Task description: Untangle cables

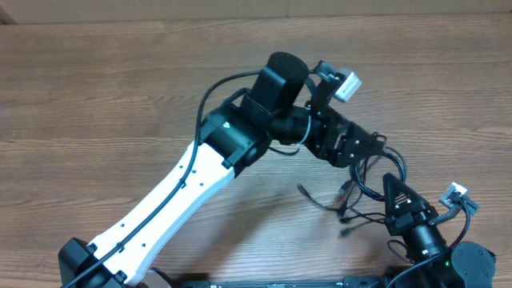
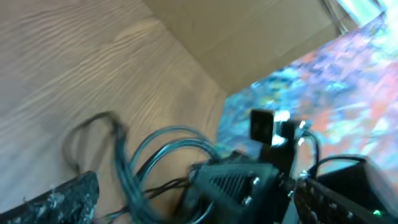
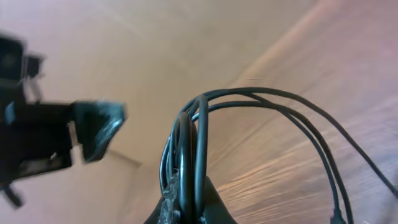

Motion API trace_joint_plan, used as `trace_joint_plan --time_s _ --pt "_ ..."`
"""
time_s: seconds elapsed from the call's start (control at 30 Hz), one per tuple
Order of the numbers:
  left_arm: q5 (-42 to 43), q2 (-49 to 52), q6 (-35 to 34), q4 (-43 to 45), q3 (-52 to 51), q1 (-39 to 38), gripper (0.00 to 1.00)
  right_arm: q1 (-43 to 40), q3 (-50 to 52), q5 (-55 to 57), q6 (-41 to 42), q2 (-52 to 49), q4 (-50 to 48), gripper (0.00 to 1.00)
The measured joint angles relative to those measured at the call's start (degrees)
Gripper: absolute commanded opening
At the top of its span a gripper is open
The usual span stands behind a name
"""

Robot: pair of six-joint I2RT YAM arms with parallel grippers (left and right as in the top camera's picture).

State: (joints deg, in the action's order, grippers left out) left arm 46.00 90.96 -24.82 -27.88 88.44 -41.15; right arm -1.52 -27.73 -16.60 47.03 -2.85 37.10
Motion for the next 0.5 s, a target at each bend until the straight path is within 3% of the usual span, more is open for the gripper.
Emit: trace_joint_plan --time_s 0.1,0.37,0.43,0.5 --pt "-0.37 0.00 9.79 -4.35 0.00 0.68 0.93 0.00 0.00 1.88 2.45 0.00 0.11 0.04" --pt "-0.42 -0.09 54.95 -20.87 0.11 0.09 0.84 0.02 0.00 3.10 6.19 -0.04 0.20 0.04" --pt "-0.39 -0.09 59.63 -21.05 0.11 -0.13 0.80 0.00 0.00 3.15 6.51 -0.04 0.15 0.04" --pt "-0.37 -0.09 63.08 -20.85 0.11 -0.35 0.89 0.00 0.00 3.13 6.51 -0.04 -0.15 0.04"
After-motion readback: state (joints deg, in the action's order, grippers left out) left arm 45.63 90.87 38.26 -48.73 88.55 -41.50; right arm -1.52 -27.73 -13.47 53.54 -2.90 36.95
